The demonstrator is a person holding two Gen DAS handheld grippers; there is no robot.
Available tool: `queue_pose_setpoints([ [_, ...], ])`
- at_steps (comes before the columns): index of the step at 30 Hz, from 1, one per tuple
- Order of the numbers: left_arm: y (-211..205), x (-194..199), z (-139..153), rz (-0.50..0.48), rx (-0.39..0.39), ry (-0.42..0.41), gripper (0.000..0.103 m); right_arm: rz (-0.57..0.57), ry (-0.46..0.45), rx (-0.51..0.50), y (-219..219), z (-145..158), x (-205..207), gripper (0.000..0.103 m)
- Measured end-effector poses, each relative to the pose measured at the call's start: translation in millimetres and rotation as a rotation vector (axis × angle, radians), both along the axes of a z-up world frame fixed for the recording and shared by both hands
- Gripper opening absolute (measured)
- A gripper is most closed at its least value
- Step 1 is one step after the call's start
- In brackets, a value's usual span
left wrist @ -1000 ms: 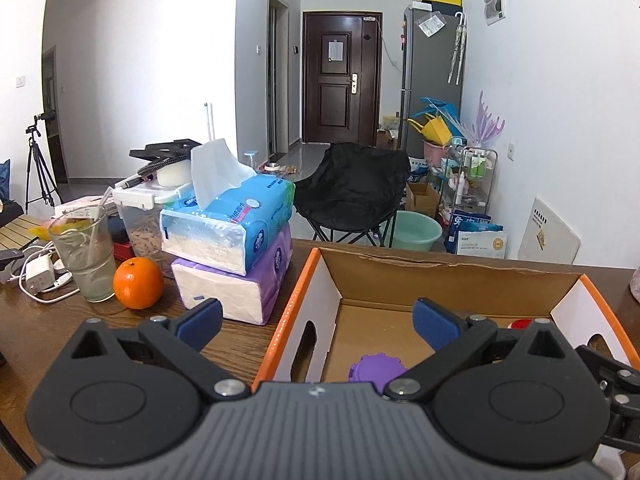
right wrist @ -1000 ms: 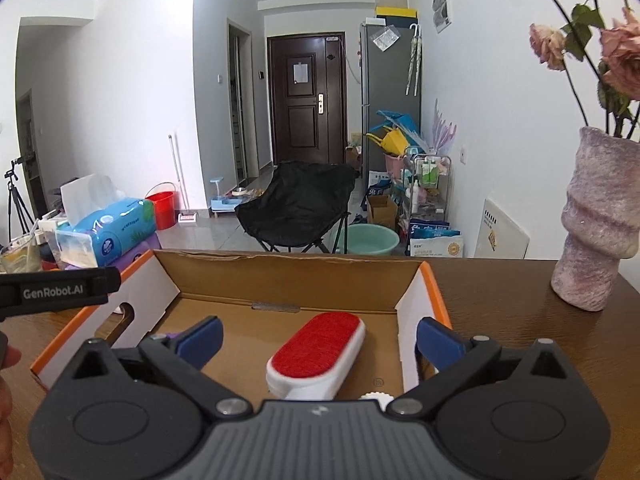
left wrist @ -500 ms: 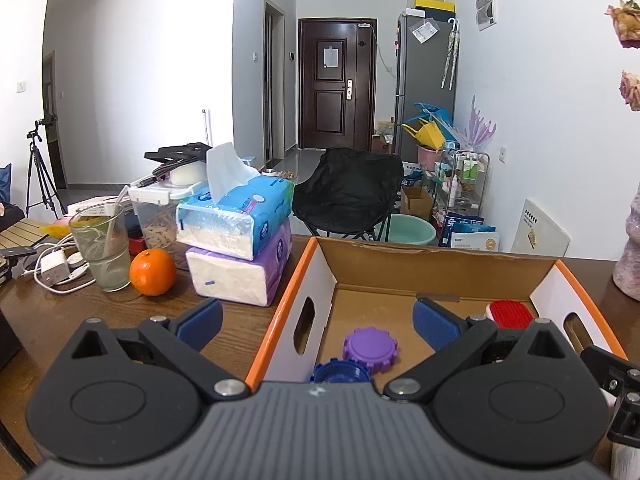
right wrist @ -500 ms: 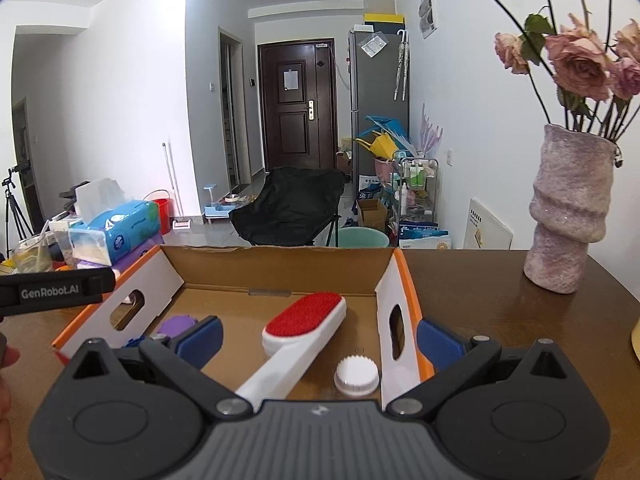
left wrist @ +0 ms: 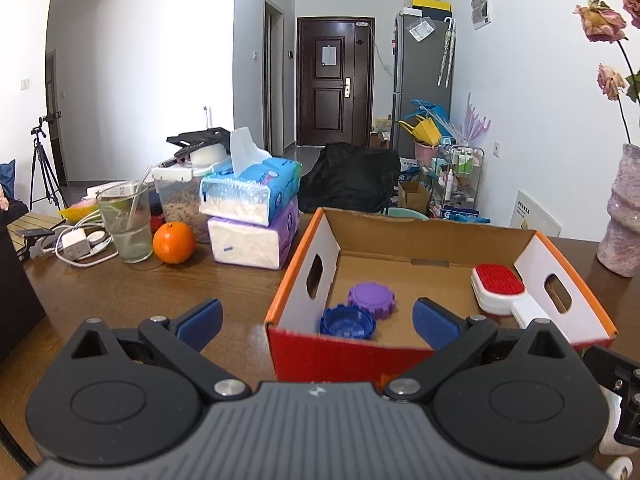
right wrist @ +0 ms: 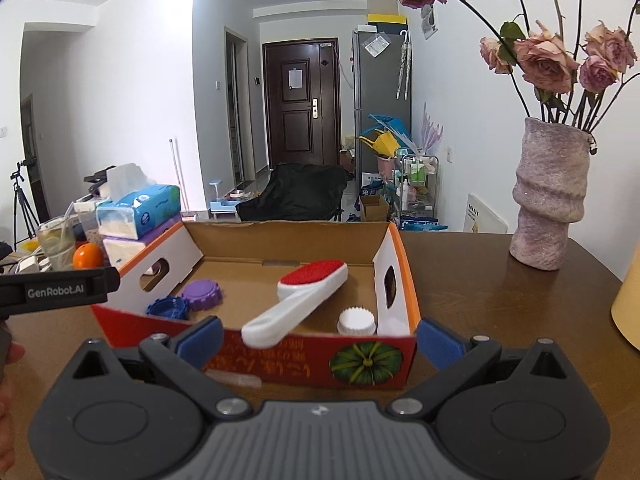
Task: Organize rigid objects
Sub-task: 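Withdraw both tools from the box toward the remaining items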
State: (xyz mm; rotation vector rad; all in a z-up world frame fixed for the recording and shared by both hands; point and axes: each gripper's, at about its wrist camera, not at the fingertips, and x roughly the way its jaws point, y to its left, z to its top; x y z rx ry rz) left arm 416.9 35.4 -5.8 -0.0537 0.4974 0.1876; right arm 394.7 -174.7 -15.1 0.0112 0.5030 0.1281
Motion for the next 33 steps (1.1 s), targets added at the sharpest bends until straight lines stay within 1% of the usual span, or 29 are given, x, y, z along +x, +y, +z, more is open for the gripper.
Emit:
queue_pose_setpoints([
  [7,-2.7,-27.8,-4.3,-0.007,-0.001,0.005,0.103,-0.017,-0.014,-0.023,-3.1,-0.8,-31.8,0.103],
  [18,-6.1,-70.6,-13.2,-0.029,-0.01,0.016,0.103,-0.048,0.004,-0.017,-18.0,-11.5,-69.9,0.103],
  [25,-7.8,-89.9,-25.4,-0.044,-0.007,0.037,0.103,-0.055,0.016,-0.031,-25.1,-23.9,-91.9,0.103],
  [33,-6.1,-107.4,-40.5,-0.049,-0.005,0.062,0.103,-0.048,0.05,-0.065,-33.5,-44.5,-111.2,0.103],
])
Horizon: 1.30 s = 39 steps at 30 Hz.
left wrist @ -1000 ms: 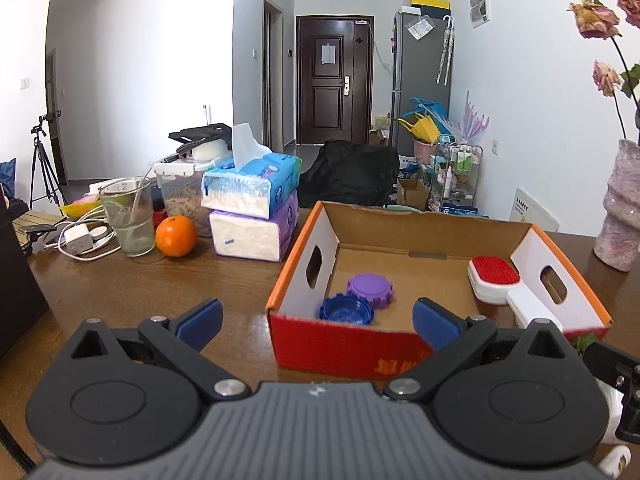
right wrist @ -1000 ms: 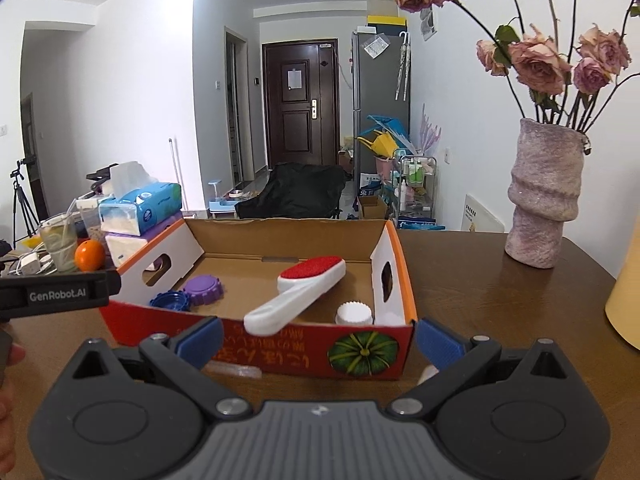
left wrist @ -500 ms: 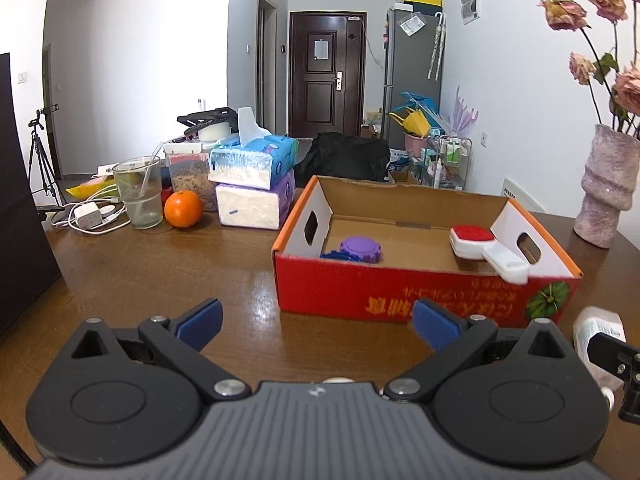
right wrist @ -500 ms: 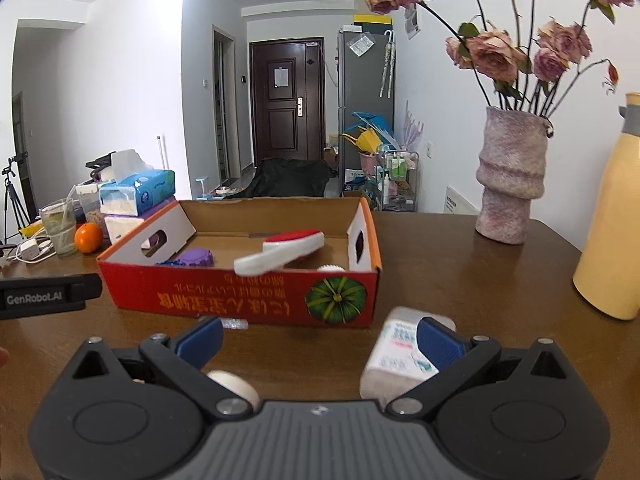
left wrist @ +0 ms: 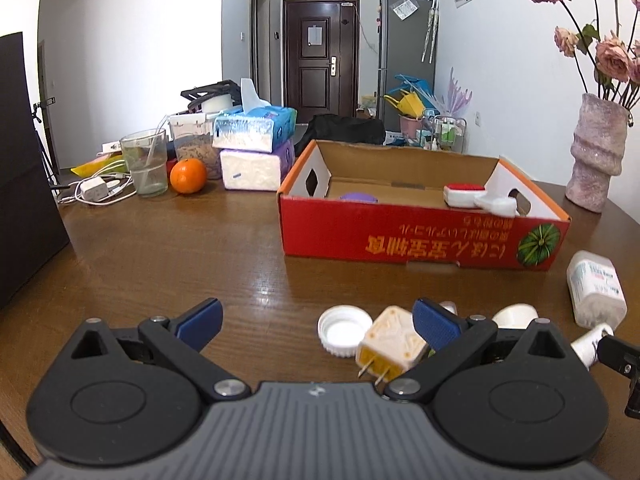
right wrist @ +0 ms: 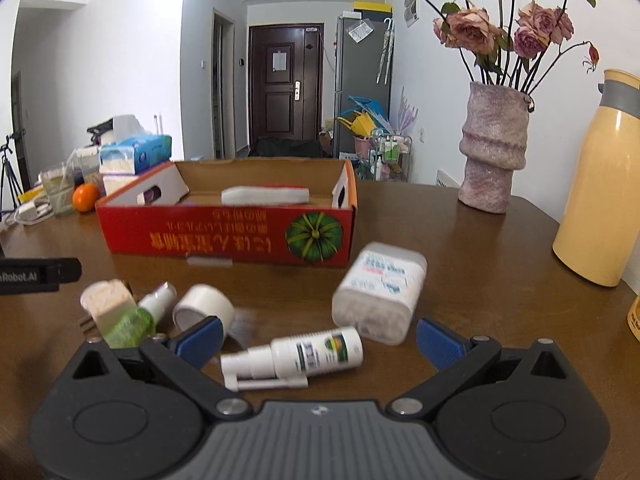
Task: Organize rigid objects
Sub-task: 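Withdraw both tools from the box toward the remaining items, then close the left tool on the green spray bottle while the right tool grips the white spray bottle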
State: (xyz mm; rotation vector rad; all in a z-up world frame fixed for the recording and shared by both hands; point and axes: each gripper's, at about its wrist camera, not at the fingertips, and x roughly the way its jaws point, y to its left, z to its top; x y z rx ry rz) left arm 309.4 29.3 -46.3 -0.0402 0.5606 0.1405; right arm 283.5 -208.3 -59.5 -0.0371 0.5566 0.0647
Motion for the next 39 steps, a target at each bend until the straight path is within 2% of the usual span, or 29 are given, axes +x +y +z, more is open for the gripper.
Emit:
queue_pose_setpoints([
  [5,2.2,-2.3,-4.2,-0.006,-0.017,0.01,0.103,0.032,0.023,-0.029,-1.6,-12.0,-1.8,0.103],
  [10,-0.5,-4.3,-7.4,-0.023,-0.031,0.02,0.103,0.07,0.002,-0.044,-3.5,-10.8,-2.5,0.103],
  [15,-7.6,-6.3,-10.6,-0.053,-0.029,0.032,0.103,0.133,0.031,-0.032,-0.1,-15.4,8.2,0.103],
  [22,-13.5,-5.8,-15.0,-0.101,-0.046,0.053,0.103,0.177,0.07,-0.093,13.7,-25.4,26.9,0.103],
  [31,-24.0,-3.6,-22.2,-0.149,-0.04,0.083,0.103,0.139,0.145,-0.026,1.9,-42.0,46.4,0.102],
  [33,-25.3,-1.9,-24.2,-0.149,-0.038,0.09,0.103,0.134,0.143,0.008,-2.0,-41.9,47.6,0.096],
  [39,-29.7,2.0,-29.0,-0.142,-0.037,0.11,0.103,0.132,0.119,0.011,-1.8,-40.0,41.5,0.097],
])
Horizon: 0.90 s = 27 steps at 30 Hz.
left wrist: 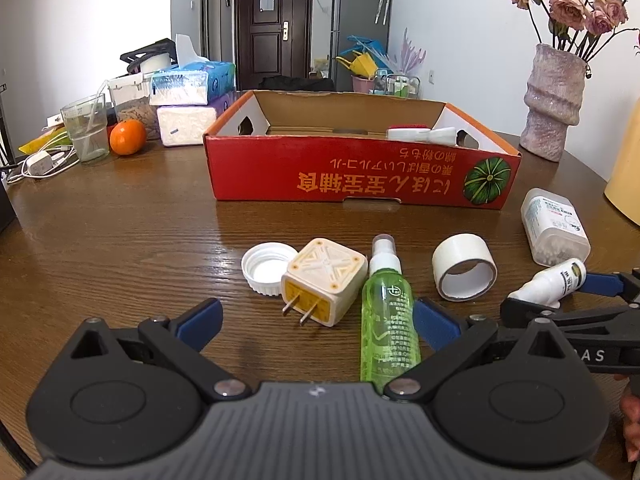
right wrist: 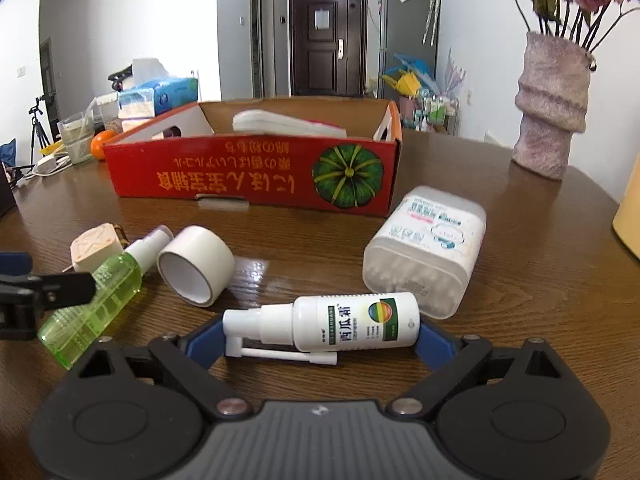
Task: Organize rigid objects
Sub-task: 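Close the left tool on the green spray bottle while the right tool grips the white spray bottle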
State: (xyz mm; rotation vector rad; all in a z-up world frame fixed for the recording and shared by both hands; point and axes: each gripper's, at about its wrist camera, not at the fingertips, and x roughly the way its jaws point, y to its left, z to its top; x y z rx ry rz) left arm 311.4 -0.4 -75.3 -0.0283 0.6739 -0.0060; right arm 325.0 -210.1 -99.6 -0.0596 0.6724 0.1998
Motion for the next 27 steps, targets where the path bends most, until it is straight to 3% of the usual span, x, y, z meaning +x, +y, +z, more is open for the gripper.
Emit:
queue_pose_setpoints([
  [10,-13.4,2.9,-4.2,0.03,-0.007,0.016,0.102,-0.064,-0.086,-0.009,-5.1,13.5,-17.1,0.097],
  [18,-30.9,11.6,-12.0,0.054,0.013,0.061,0.075,-0.117,-0.12,0.036,-19.0,24.3,-27.2,0.097],
  [23,-41.4,11.5,-13.5,0.059,0.042,0.058,0.053,-0.105,-0.124,0.045,-17.6,25.4,-30.4,0.097],
  [27,-47.9,10.4,-13.0,0.03,0.046,0.047,0.044,-0.096,-0.131,0.048,-16.3,26.2,-33.3,0.097],
])
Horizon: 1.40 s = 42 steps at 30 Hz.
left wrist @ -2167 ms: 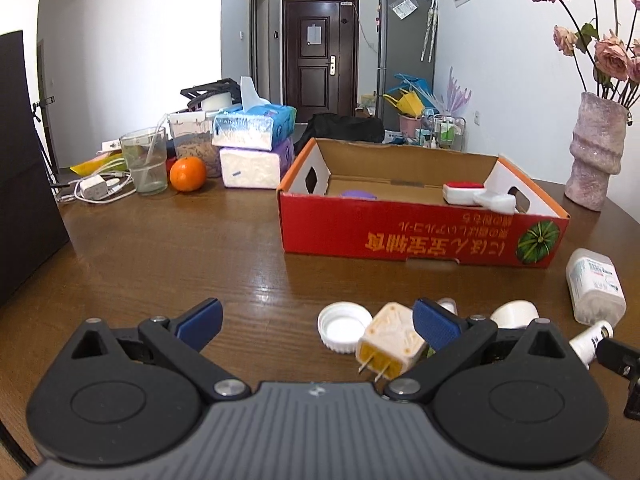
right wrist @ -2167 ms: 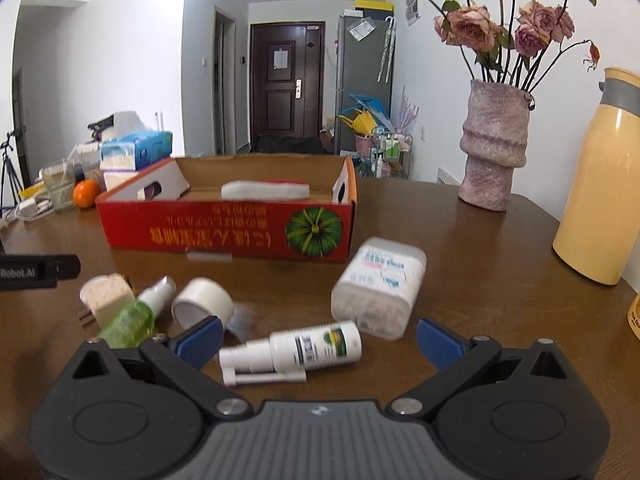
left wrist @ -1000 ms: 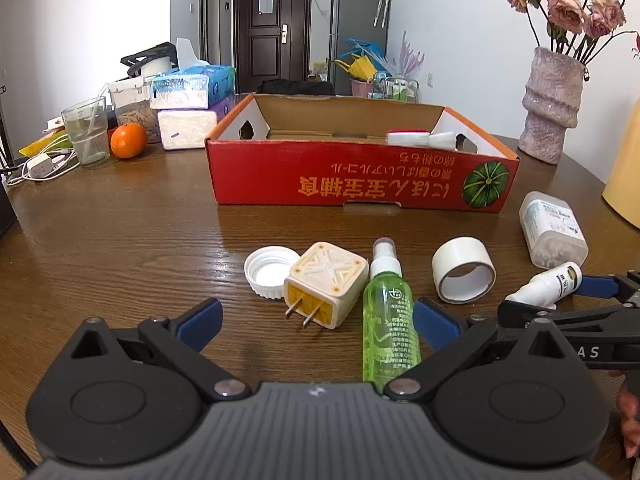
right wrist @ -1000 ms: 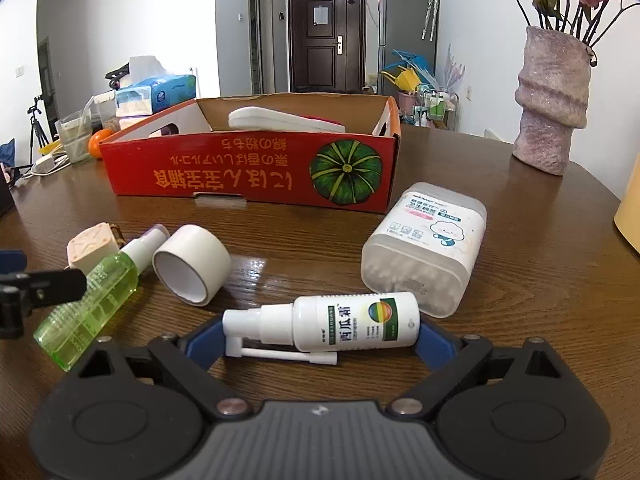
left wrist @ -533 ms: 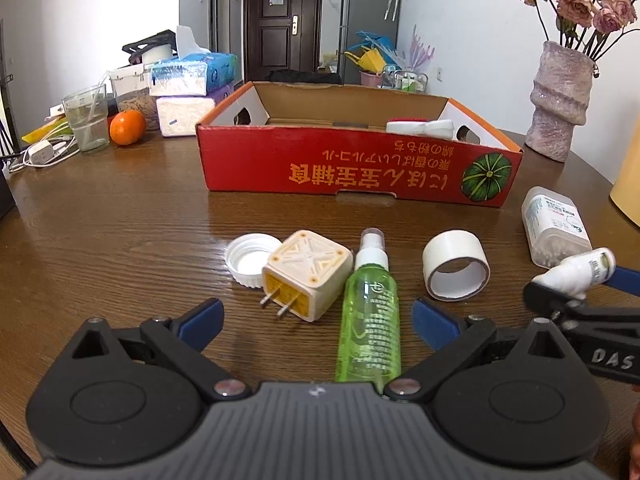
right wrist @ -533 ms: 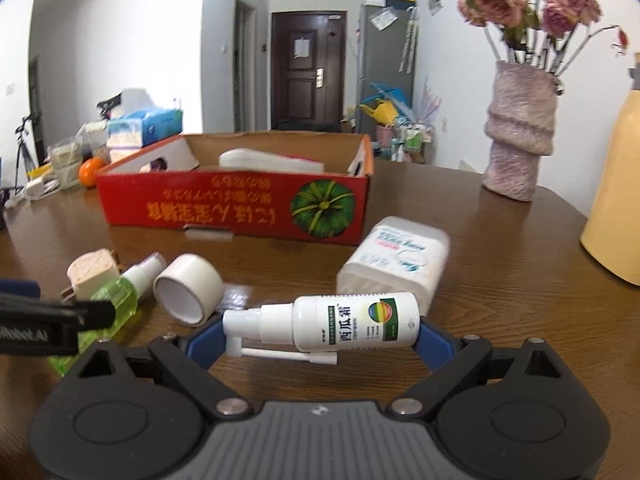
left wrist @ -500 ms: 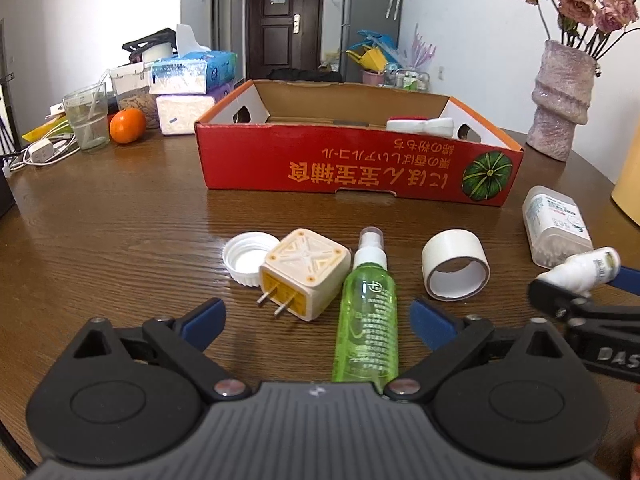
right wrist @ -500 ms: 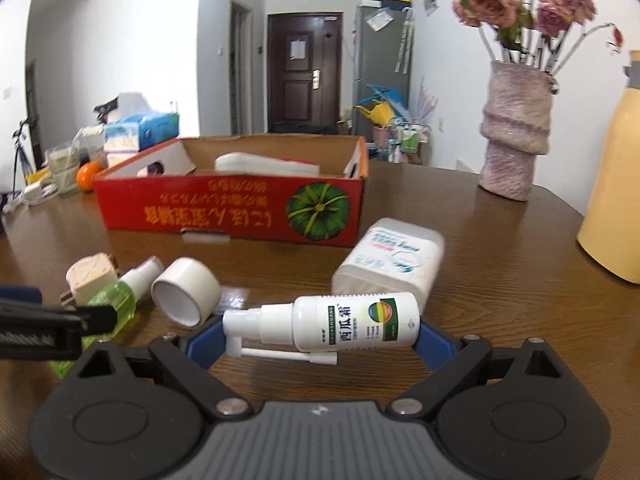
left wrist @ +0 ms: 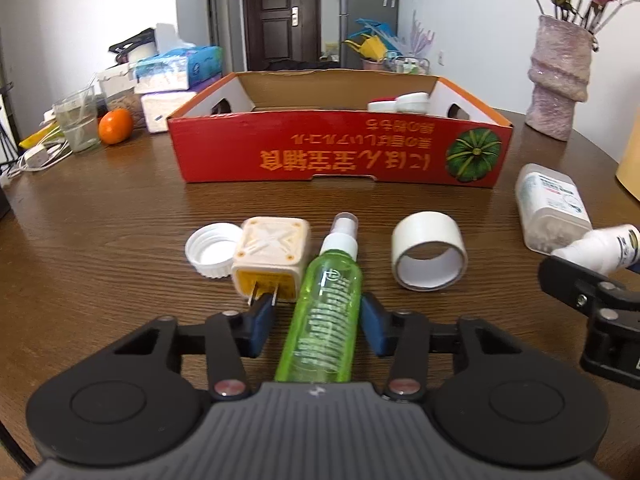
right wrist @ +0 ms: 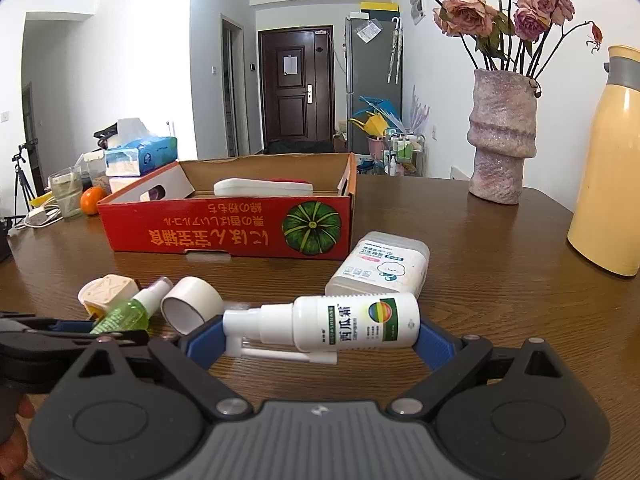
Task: Organize rigid objects
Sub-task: 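Close the left tool on the green spray bottle while the right tool grips the white spray bottle, then carry the green and white spray bottles over the red box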
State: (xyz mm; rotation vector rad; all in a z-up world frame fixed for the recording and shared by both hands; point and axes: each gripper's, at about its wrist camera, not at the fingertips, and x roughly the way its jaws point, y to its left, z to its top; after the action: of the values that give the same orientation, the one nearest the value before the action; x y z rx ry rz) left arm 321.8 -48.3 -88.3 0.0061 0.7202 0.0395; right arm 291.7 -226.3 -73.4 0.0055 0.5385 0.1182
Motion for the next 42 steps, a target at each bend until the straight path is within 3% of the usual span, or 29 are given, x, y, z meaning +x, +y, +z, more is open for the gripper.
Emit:
queue_pose_setpoints([
  [2,-1.3,-0.1,0.1,-0.011,0.0,-0.002,0.039,0.001,-0.002,0.0,0.0,0.1,-1.4,0.097],
  [18,2.1,-4.6,7.0,-0.036,-0.015,-0.019,0.032,-0.004,-0.007,0.003,-1.1,0.4,-2.1,0.097],
  [42,22.4,-22.6,33.7,-0.036,-0.111,-0.108,0.031,-0.009,-0.055,0.032,1.9,6.5,-19.3,0.097],
])
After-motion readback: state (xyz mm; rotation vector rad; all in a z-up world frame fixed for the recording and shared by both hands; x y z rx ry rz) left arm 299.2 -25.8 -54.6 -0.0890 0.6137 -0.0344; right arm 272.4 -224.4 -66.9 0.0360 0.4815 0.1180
